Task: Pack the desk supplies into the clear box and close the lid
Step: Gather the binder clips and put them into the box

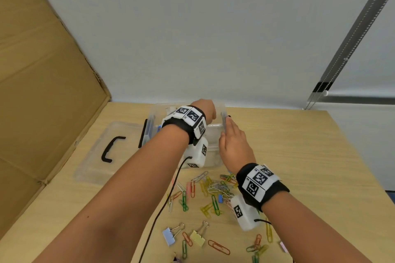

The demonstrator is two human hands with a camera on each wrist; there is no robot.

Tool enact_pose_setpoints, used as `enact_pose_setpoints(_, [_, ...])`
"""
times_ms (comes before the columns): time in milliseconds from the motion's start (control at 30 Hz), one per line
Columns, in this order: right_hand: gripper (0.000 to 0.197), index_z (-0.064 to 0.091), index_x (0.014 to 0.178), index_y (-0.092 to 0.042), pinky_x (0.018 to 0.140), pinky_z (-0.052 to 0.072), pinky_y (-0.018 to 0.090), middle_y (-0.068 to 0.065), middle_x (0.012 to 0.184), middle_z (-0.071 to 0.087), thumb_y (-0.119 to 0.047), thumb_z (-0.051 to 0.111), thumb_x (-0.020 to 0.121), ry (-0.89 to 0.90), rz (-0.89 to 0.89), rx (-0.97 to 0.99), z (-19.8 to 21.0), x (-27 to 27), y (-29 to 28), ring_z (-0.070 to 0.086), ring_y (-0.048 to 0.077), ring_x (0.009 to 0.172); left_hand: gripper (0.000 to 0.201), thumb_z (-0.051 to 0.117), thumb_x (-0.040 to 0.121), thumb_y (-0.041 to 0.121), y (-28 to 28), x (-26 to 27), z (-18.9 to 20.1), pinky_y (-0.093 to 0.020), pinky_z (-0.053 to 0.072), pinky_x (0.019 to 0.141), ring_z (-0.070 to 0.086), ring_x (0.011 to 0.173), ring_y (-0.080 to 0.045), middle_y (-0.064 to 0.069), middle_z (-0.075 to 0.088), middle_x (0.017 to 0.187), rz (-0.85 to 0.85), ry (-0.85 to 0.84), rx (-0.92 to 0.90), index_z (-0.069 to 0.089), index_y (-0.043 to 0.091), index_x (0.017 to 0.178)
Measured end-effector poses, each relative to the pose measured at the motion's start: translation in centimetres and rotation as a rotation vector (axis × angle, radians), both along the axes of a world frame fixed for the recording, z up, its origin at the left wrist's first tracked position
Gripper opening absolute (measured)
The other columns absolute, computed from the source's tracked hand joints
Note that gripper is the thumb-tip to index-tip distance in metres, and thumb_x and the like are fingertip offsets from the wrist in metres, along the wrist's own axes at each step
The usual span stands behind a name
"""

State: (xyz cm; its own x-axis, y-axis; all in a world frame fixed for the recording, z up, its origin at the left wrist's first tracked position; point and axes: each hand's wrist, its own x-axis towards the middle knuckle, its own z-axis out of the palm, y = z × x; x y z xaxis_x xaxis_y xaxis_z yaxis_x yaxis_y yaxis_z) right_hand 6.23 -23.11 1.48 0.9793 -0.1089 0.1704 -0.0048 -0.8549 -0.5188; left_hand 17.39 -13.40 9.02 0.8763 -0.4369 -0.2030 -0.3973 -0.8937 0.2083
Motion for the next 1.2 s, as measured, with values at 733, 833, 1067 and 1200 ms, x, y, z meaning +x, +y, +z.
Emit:
enact_pose_setpoints(733, [0.037, 0.047, 0.128, -0.016, 0.107, 0.032, 0.031, 0.004, 0.139, 0.041, -0.022, 0.048, 0.092, -0.357, 0.203, -0.123, 3.1, -5.6, 1.9, 0.036, 0.02, 0.128, 0.031, 0.065, 0.083, 0.038, 15.1, -19.0, -8.2, -0.026, 0.048, 0.082, 0.056, 0.096, -0.005, 0.015, 0.056, 0.111, -0.23, 0.244, -0.051, 0.061, 0.03, 0.113])
enact_pose_setpoints(833, [0.013, 0.055, 0.102, -0.023, 0.079, 0.049, 0.025, -0.009, 0.103, 0.054, -0.024, 0.051, 0.09, -0.12, 0.489, -0.146, 2.9, -9.9, 3.9, 0.049, 0.008, 0.094, 0.032, 0.066, 0.081, 0.034, 15.6, -19.9, -9.6, -0.025, 0.046, 0.084, 0.053, 0.102, -0.005, 0.016, 0.049, 0.117, -0.343, 0.278, -0.056, 0.061, 0.032, 0.113])
enact_pose_setpoints(1067, [0.042, 0.056, 0.101, -0.014, 0.054, 0.033, 0.027, 0.003, 0.095, 0.062, -0.045, 0.071, 0.077, 0.724, 0.663, -0.328, -0.7, -14.9, 8.1, 0.049, 0.018, 0.074, 0.018, 0.065, 0.082, 0.029, 16.3, -19.5, -11.0, -0.024, 0.04, 0.076, 0.05, 0.1, -0.012, 0.006, 0.046, 0.112, -0.45, 0.2, -0.068, 0.063, 0.025, 0.099])
enact_pose_setpoints(1200, [0.057, 0.051, 0.103, -0.01, 0.062, 0.04, 0.033, 0.008, 0.094, 0.059, -0.054, 0.071, 0.074, 0.748, 0.564, -0.345, -1.8, -16.1, 9.2, 0.052, 0.024, 0.077, 0.014, 0.066, 0.081, 0.03, 17.4, -19.5, -11.4, -0.028, 0.046, 0.085, 0.045, 0.108, -0.009, 0.01, 0.038, 0.123, -0.442, 0.186, -0.147, 0.062, 0.021, 0.091])
